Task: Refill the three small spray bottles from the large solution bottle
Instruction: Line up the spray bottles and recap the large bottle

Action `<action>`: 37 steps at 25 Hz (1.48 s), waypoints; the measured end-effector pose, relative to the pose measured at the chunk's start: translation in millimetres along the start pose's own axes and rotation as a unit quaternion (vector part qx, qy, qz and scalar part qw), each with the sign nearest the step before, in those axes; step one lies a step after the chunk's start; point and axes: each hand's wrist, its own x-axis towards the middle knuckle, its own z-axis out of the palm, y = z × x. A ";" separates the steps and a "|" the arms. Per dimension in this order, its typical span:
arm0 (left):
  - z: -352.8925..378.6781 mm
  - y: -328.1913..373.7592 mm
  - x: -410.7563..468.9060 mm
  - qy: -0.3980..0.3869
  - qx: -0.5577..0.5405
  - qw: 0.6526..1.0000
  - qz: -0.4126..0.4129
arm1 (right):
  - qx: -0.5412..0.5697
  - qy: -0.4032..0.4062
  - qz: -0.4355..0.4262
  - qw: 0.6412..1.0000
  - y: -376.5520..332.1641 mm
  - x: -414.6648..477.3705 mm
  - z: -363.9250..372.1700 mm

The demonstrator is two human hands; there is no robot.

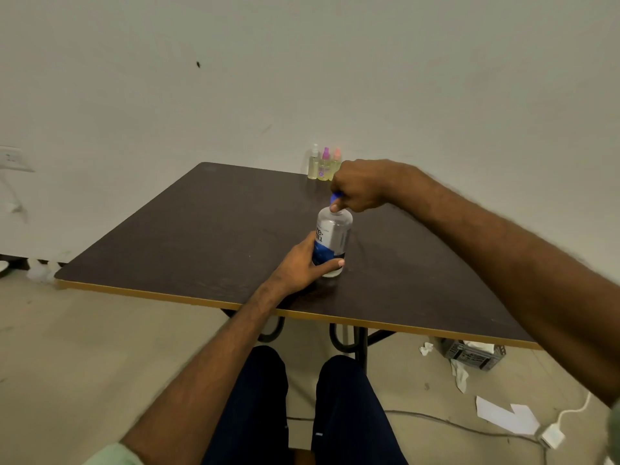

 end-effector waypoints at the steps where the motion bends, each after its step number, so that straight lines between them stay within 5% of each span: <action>1: 0.5 0.6 -0.2 0.000 0.002 1.000 0.001 | 0.007 0.004 0.011 1.000 0.0 0.1 2.3; 8: 1.1 1.2 -1.8 0.014 0.009 1.000 0.006 | 0.186 0.064 0.078 0.977 3.0 -23.7 42.5; 13: 2.6 2.1 -3.2 0.030 0.000 0.999 0.011 | 0.342 0.109 0.146 0.922 -5.4 -39.5 89.2; 21: 0.3 2.6 -0.5 0.029 -0.052 0.998 -0.003 | 0.426 0.146 0.113 0.886 -11.3 -30.9 114.5; 29: -27.7 -9.9 18.4 0.061 -0.092 0.994 -0.020 | 0.453 0.156 0.116 0.870 -21.1 -4.5 139.7; 33: -37.7 -17.1 32.5 0.129 -0.054 0.989 -0.045 | 0.384 0.053 0.152 0.909 -29.6 6.6 174.2; 37: -53.5 -28.2 61.2 0.169 -0.057 0.981 -0.077 | 0.362 0.054 0.180 0.913 -24.3 32.1 185.7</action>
